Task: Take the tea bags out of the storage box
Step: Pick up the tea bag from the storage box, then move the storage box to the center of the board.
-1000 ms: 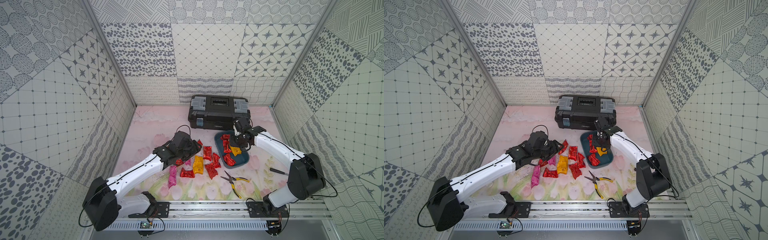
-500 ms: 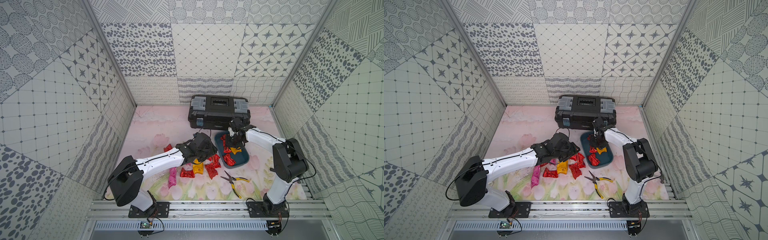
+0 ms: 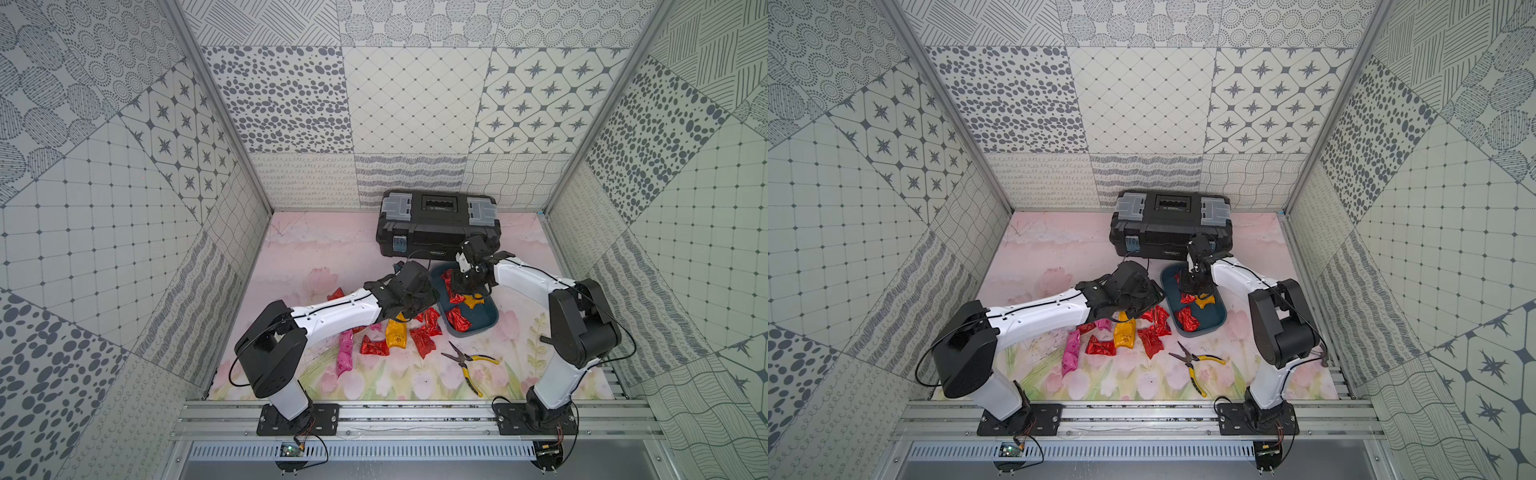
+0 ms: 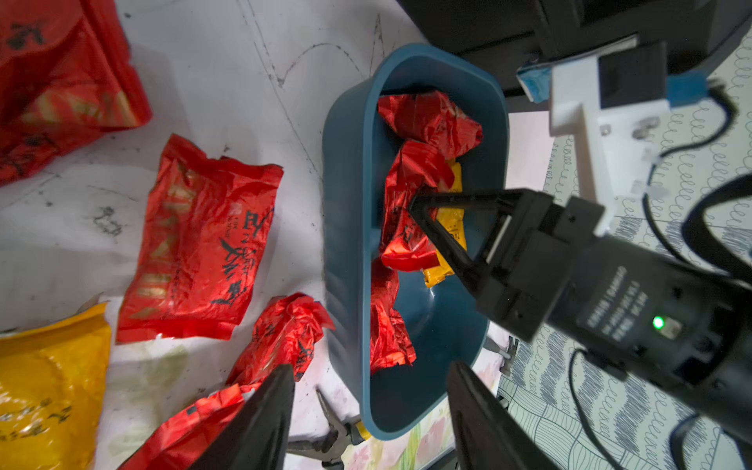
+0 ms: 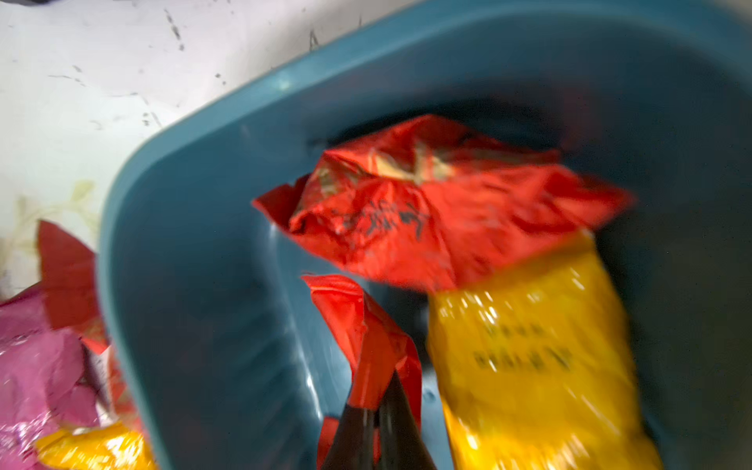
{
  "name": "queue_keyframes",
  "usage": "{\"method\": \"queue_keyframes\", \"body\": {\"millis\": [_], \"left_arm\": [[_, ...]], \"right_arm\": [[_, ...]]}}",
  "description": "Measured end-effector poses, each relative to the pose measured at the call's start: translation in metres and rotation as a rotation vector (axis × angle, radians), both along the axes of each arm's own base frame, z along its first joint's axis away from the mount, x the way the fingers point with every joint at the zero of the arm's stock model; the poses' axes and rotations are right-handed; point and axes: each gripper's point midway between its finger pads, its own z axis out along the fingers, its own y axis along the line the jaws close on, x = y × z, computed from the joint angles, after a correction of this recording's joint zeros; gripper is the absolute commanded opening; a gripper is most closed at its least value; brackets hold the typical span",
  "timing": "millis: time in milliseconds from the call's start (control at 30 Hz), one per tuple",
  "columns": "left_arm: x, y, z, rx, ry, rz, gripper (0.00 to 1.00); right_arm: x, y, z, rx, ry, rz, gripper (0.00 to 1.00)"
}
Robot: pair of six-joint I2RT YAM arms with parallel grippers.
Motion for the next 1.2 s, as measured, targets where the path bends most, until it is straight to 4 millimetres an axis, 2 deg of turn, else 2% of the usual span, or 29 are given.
{"method": "queue_keyframes", "body": {"millis": [167,400,500,633,833,967,1200], "left_arm": [[0.017,-0.014,-0.001,0.022,-0.014,-0.021,0.6],[0.042,-0.017,-0.017,0.089,0.017,-0.014,0.5],[0.049,-0.018,-0.027,0.114,0.037,-0.012,0.47],[0.052,-0.025,-0.04,0.128,0.062,-0.037,0.36],[0.055,-0.035,-0.048,0.135,0.082,-0.065,0.22],[0.057,-0.043,-0.05,0.145,0.085,-0.086,0.17],[0.053,-0.066,-0.052,0.136,0.084,-0.134,0.17]], "right_arm": [[-0.02,-0.025,0.03,0.041,-0.06,-0.058,0.0],[-0.056,-0.056,0.054,0.072,-0.108,-0.146,0.0],[-0.067,-0.061,0.065,0.084,-0.129,-0.161,0.0],[-0.078,-0.064,0.076,0.102,-0.147,-0.18,0.0],[-0.093,-0.068,0.082,0.116,-0.151,-0.202,0.0],[-0.102,-0.071,0.081,0.118,-0.142,-0.214,0.0],[-0.109,-0.073,0.083,0.117,-0.135,-0.221,0.0]]}}
